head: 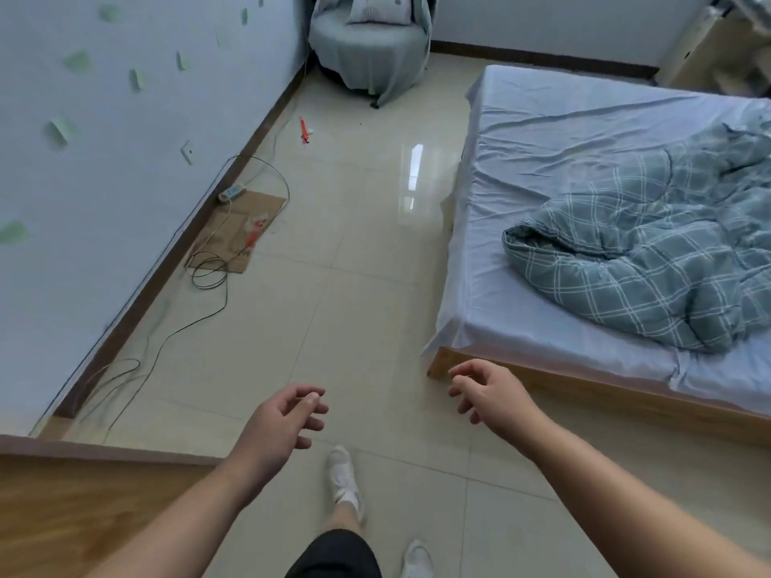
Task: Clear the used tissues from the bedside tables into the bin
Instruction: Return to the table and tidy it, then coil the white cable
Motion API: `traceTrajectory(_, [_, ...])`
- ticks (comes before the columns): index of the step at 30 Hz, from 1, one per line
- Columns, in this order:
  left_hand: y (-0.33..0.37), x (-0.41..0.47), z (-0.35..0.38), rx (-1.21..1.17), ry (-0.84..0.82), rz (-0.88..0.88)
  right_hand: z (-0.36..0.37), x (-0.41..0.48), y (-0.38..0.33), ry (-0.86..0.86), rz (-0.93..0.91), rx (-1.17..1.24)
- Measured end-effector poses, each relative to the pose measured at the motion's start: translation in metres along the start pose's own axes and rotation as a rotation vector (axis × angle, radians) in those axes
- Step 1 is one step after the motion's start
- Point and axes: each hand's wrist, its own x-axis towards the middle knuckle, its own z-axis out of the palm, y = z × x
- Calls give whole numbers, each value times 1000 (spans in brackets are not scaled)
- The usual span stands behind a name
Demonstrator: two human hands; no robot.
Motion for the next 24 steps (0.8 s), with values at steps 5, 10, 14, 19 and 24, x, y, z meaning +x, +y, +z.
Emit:
traceTrajectory(5, [-25,80,-25,-7,3,-200,13,98,-52,0,24,18])
traceTrajectory(10, [4,168,-69,38,-41,-283,23,165,-72,-1,136,-81])
traceTrajectory(14, [77,253,-97,94,-72,-220,16,205,-77,-6,283,-123])
traceTrajectory(19, [154,353,-106,146,-91,-170,2,268,-71,-2,445,-108])
traceTrajectory(24, [201,438,-97,224,-101,-215,-16,376,-90,-21,501,-81])
